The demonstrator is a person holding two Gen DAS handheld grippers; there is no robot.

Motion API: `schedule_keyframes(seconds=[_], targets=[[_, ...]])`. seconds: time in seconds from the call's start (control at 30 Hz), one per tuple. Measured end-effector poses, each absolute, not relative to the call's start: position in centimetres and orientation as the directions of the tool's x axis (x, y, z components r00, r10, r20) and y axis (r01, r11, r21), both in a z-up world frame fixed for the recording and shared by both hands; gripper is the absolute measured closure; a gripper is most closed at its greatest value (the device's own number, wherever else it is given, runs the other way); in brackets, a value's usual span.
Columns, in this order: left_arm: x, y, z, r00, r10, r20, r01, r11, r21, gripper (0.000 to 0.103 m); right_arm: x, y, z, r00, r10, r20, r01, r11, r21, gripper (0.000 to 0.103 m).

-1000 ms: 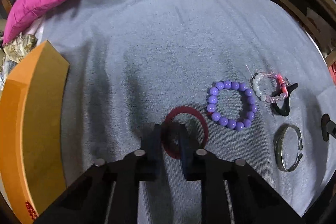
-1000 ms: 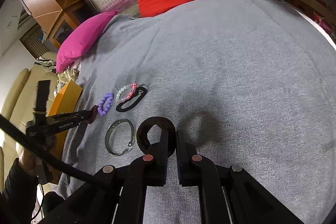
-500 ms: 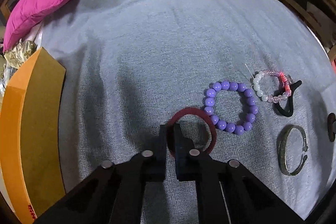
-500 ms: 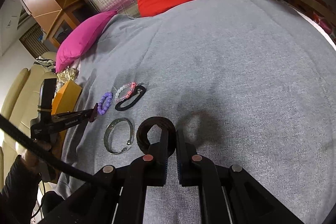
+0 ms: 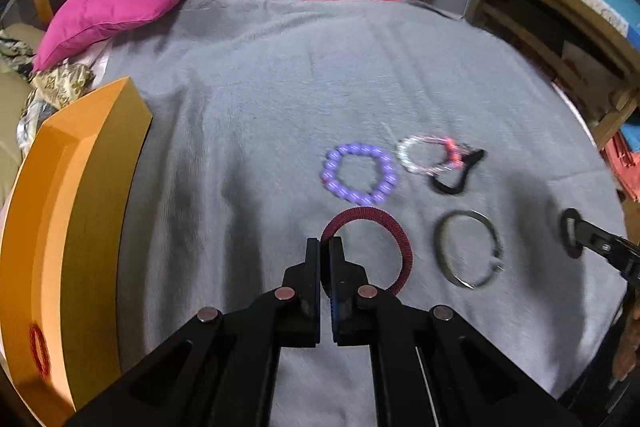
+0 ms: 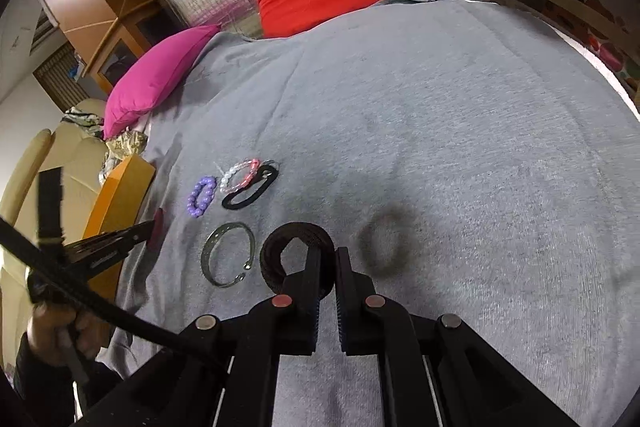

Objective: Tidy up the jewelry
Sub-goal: 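Carry the maroon band and black ring toward the orange box with both tools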

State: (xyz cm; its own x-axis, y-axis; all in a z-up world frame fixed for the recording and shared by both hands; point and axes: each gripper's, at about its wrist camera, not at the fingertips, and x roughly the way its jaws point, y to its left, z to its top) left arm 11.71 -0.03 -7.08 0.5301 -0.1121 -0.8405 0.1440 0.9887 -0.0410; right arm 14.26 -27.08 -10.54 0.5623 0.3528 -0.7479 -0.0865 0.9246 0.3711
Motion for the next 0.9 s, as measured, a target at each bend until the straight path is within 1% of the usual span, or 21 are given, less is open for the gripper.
schedule_keyframes(seconds=[0.1,0.37,0.9], targets=[[9.5,-0.4,-6.5,0.548,-0.121,-0.828,0.127,0.990,-0.061,0.099,13.7,-26.7,-10.3,0.565,0.346,-0.749,-0.090,0.928,0.361,0.096],[6.9,0.0,-5.8,0.575,-0.119,-0.810,0.088,0.993,-0.083,0.099,12.1,-25.8,-9.5,0.570,0.330,-0.753,-0.100,0.937,0.335,0.096],[4.6,-0.1,-4.6,0.597,-0.094,-0.796,0.077,0.995,-0.060,0.099,10.1,-24.8,-8.1,0.582,0.319,-0.748,-0.122,0.944,0.307,0.096]])
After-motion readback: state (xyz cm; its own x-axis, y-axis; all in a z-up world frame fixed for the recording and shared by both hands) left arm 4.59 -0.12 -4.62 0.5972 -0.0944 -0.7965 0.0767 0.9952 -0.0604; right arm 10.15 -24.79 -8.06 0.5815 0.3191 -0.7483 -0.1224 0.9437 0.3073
